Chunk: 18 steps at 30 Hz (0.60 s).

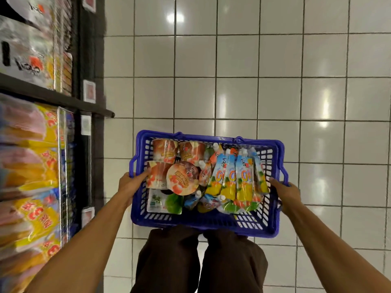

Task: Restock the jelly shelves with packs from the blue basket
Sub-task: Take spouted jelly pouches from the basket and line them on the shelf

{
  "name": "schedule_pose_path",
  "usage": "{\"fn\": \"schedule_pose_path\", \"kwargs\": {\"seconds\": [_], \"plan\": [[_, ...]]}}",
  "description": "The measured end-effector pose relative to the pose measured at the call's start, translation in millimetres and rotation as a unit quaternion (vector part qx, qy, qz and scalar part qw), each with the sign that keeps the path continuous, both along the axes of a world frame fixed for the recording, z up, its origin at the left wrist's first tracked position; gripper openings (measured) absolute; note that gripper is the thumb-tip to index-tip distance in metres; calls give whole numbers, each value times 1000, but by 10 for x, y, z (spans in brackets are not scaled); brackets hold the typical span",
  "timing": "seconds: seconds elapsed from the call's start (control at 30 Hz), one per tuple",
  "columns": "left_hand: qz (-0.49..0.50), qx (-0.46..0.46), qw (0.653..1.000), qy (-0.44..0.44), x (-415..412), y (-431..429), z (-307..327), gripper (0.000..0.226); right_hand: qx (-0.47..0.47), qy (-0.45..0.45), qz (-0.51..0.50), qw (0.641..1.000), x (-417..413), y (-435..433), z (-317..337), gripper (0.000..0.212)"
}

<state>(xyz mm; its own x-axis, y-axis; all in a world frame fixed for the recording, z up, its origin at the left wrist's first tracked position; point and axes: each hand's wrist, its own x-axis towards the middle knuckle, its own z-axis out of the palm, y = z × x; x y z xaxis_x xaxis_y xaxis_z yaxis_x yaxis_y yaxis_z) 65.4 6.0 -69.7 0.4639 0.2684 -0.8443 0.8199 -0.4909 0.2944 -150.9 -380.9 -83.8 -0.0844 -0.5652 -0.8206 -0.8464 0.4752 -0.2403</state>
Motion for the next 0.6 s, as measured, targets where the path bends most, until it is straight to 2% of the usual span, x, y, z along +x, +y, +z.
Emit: {"fn": "schedule_pose_path", "kwargs": {"seconds": [0.2, 0.33, 0.5, 0.6], "plan": [[19, 24, 999, -19, -53, -7, 700, 54, -51, -17, -17, 998, -23, -24, 731, 30], [41, 11, 998, -53, -150, -58, 1588, 43, -105, -30, -4, 994, -85, 18, 1670, 29], [38, -4, 993, -108, -5, -230, 2806, 48, -159, -56, -19, 985, -5, -61, 2954, 26], [31, -23, 989, -141, 198, -367, 3524, 38, -178, -71, -30, 981, 128, -183, 3714, 21]]}}
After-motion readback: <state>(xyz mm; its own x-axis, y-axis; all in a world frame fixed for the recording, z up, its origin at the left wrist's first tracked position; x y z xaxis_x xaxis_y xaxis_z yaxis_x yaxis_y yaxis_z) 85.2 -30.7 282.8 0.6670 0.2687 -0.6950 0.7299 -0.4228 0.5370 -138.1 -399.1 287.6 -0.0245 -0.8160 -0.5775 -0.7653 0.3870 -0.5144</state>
